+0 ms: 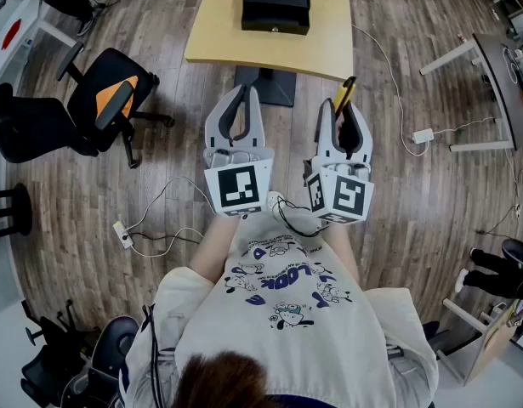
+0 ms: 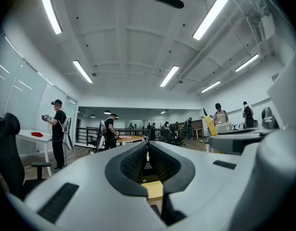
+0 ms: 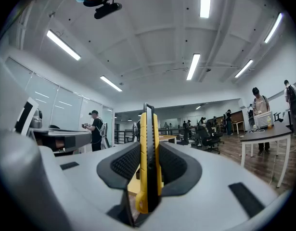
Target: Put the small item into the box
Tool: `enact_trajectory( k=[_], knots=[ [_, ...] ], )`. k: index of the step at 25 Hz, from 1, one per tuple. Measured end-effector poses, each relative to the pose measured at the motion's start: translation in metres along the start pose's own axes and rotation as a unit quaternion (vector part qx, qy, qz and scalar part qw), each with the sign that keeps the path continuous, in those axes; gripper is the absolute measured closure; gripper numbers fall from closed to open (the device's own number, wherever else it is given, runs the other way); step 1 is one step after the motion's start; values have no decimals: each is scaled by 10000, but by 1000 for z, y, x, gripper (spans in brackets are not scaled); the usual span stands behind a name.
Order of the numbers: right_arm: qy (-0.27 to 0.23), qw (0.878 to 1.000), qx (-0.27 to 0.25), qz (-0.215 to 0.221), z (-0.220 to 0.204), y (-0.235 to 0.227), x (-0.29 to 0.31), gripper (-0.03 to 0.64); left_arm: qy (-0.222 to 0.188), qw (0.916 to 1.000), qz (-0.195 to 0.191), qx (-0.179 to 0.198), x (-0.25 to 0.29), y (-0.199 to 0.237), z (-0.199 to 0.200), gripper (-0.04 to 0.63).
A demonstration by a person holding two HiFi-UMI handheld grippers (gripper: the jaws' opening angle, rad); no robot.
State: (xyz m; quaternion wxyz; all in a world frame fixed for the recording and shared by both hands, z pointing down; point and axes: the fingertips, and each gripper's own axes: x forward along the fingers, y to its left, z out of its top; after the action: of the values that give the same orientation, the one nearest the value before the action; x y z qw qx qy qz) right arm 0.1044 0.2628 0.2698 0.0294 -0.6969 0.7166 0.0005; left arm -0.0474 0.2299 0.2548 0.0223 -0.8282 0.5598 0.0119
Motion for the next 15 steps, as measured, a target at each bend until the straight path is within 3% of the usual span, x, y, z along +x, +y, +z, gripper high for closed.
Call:
enact_trajectory(
  k=[15],
  knots=[
    [37,10000,68,-49,-8,16,11,482,-17,10000,-69,23,7,19,-3,571]
  ],
)
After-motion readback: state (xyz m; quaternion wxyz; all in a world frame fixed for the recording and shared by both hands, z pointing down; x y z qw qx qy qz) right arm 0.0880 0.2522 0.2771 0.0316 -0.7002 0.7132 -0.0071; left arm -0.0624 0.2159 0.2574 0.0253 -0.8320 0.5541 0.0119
